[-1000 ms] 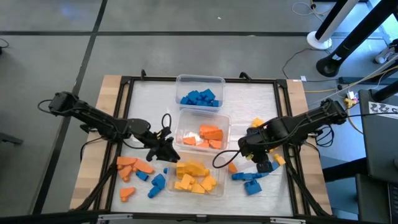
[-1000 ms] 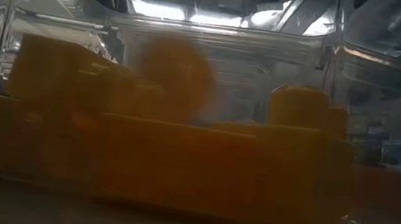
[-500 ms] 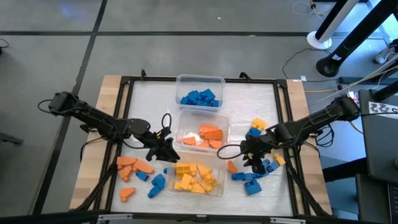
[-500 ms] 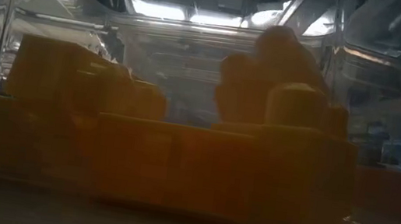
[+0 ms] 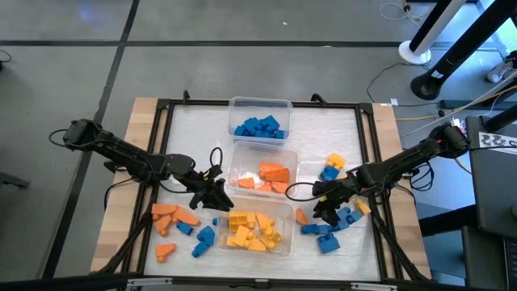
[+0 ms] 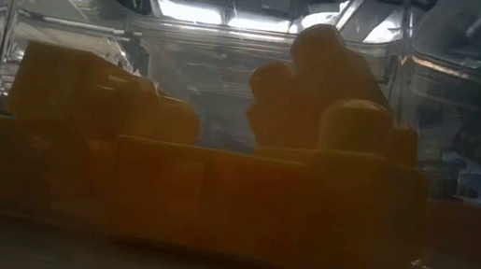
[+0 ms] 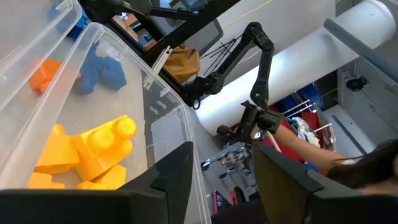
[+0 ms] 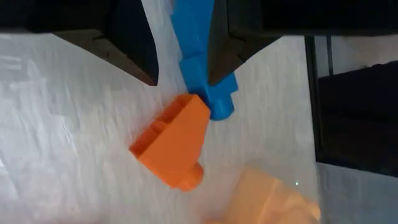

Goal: Sort blocks
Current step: Put the orange game piece into the middle transparent bin

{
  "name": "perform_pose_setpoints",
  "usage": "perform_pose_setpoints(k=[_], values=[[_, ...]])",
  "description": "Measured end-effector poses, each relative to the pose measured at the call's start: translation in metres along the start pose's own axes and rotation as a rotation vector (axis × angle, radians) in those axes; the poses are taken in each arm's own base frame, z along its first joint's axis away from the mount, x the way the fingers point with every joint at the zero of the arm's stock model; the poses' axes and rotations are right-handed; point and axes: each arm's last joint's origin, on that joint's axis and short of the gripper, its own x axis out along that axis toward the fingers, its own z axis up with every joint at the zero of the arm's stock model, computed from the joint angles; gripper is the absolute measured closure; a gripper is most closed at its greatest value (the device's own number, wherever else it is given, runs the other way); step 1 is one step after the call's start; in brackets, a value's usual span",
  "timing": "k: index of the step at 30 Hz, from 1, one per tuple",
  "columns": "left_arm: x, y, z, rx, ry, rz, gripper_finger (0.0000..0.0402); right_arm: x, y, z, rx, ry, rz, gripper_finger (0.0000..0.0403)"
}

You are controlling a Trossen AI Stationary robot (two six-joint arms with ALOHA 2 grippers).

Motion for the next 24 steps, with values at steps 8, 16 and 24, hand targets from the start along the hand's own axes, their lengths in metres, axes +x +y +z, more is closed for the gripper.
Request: perform_pose_setpoints(k=[8,16,24], values=[[0.000,0.000,0.000,0.012,0.000,0.001,0.0247,0.006,0.004,0.006,-0.010,-0.052,0.045,0.0265],[0.000,0.000,0.000,0.015,0.000,0.001,0.0247,0.027,-0.003,0.003,0.001,0.015,-0.003,0.0265],[0.000,0.000,0.000,0.026,0.000,0.001,0.0247,0.045,-0.005,0.005,-0.002,0.034,0.030,0.0265]])
